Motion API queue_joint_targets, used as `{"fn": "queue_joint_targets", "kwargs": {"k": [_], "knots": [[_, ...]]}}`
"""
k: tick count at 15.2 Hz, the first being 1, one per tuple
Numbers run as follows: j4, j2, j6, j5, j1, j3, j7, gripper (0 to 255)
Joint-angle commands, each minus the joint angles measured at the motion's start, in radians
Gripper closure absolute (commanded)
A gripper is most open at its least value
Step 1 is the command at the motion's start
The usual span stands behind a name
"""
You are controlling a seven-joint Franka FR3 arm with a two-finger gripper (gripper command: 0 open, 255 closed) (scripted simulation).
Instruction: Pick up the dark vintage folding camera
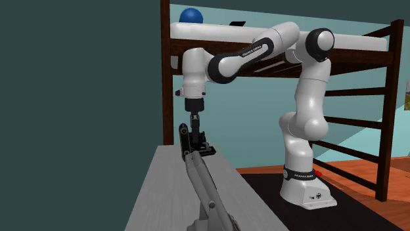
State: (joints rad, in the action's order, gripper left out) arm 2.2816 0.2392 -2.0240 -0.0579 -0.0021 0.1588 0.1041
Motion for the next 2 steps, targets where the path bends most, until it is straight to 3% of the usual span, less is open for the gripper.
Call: {"fn": "queue_joint_targets", "kwargs": {"k": [1,2], "knots": [[-0.013,0.008,0.020,0.002,0.000,-0.001,-0.003,255],[-0.013,0.008,0.020,0.002,0.000,-0.001,-0.003,255]]}}
